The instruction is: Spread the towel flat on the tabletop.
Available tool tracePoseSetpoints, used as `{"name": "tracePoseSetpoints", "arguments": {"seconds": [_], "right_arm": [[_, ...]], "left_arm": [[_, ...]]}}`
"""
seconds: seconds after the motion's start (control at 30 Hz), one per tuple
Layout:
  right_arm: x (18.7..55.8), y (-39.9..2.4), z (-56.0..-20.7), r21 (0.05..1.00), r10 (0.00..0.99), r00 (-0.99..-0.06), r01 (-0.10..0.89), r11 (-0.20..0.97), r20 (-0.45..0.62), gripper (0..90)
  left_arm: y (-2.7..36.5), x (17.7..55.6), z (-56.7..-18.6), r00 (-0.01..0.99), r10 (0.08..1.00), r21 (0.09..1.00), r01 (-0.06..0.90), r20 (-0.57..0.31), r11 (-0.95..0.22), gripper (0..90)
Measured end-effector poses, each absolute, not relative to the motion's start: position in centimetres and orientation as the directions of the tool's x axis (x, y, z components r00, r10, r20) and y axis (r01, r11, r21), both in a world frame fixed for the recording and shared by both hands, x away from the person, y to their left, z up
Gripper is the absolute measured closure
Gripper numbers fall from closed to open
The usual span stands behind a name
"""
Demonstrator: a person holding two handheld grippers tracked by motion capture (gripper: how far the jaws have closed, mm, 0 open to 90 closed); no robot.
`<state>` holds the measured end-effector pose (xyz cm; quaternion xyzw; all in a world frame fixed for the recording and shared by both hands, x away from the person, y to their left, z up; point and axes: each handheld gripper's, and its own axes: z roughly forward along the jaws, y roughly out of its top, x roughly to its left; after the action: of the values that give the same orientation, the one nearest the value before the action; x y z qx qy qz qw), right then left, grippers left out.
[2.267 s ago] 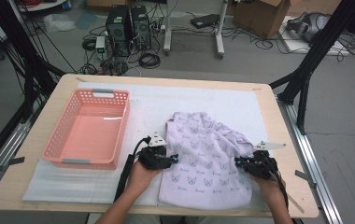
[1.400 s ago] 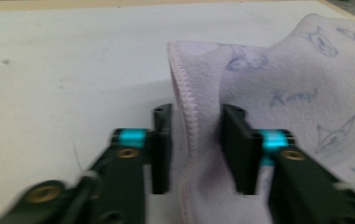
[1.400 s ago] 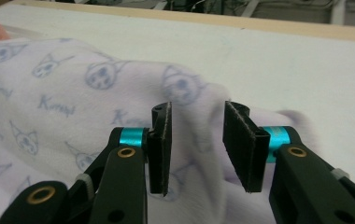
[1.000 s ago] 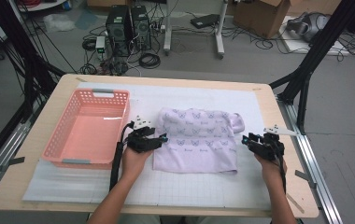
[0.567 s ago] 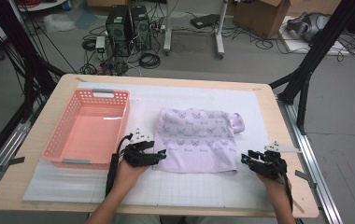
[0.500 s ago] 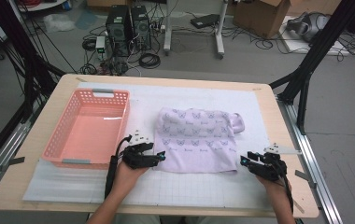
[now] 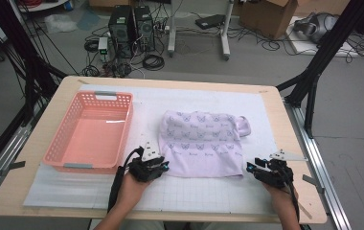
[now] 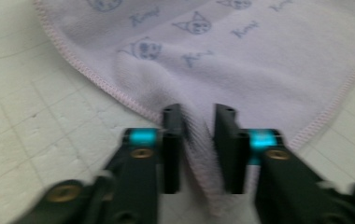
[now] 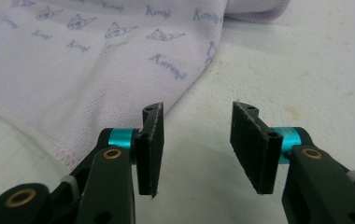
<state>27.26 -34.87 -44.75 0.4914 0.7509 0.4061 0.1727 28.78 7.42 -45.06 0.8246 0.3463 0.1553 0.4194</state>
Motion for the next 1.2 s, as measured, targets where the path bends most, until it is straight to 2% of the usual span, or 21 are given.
{"name": "tracePoseSetpoints", "arguments": {"seconds": [0.2, 0.23, 0.3, 0.53, 0.67, 0.77, 0.8, 0.83, 0.9, 1.0, 1.1, 1.2], "right_arm": [[28.0, -34.5, -45.0, 0.775, 0.896, -0.425, 0.607, 0.178, 0.128, 61.2], [28.2, -34.3, -45.0, 0.77, 0.897, -0.422, 0.613, 0.178, 0.129, 61.4], [28.5, -33.9, -45.0, 0.768, 0.897, -0.424, 0.614, 0.183, 0.126, 61.8], [29.4, -30.5, -44.9, 0.754, 0.869, -0.48, 0.613, 0.236, 0.119, 62.0], [29.6, -28.2, -44.9, 0.756, 0.847, -0.522, 0.594, 0.276, 0.1, 57.9], [29.5, -27.0, -44.8, 0.756, 0.853, -0.517, 0.584, 0.294, 0.067, 55.1], [29.5, -26.9, -44.8, 0.75, 0.855, -0.51, 0.601, 0.274, 0.096, 55.2], [29.5, -26.9, -44.9, 0.748, 0.858, -0.501, 0.612, 0.257, 0.115, 56.6], [29.5, -26.8, -44.7, 0.741, 0.829, -0.546, 0.605, 0.292, 0.119, 83.1], [29.1, -26.7, -44.2, 0.738, 0.808, -0.584, 0.578, 0.348, 0.076, 85.6], [28.5, -28.4, -43.0, 0.75, 0.83, -0.556, 0.567, 0.342, 0.041, 85.8], [27.6, -30.6, -41.5, 0.738, 0.873, -0.471, 0.543, 0.401, -0.127, 85.8]], "left_arm": [[9.1, 28.2, -44.7, 0.644, 0.759, 0.85, 0.45, -0.096, -0.274, 85.8], [10.1, 28.1, -44.5, 0.617, 0.776, 0.863, 0.458, -0.135, -0.214, 85.8], [10.9, 27.8, -44.2, 0.599, 0.785, 0.866, 0.466, -0.159, -0.181, 85.7], [11.6, 26.7, -44.4, 0.597, 0.789, 0.865, 0.463, -0.142, -0.194, 85.6], [11.5, 26.7, -44.6, 0.603, 0.785, 0.862, 0.466, -0.144, -0.199, 85.5], [11.6, 26.7, -44.6, 0.601, 0.784, 0.862, 0.469, -0.153, -0.191, 85.3], [11.6, 26.7, -44.7, 0.603, 0.783, 0.862, 0.469, -0.153, -0.193, 85.2], [11.6, 26.8, -44.7, 0.603, 0.783, 0.861, 0.471, -0.156, -0.191, 85.2], [11.6, 26.8, -44.9, 0.604, 0.782, 0.859, 0.474, -0.158, -0.193, 85.1], [11.6, 26.8, -44.8, 0.605, 0.78, 0.864, 0.468, -0.16, -0.186, 85.1], [11.6, 26.7, -44.7, 0.611, 0.773, 0.869, 0.463, -0.172, -0.173, 85.2], [11.5, 26.7, -44.7, 0.622, 0.762, 0.868, 0.465, -0.181, -0.173, 85.2]]}}
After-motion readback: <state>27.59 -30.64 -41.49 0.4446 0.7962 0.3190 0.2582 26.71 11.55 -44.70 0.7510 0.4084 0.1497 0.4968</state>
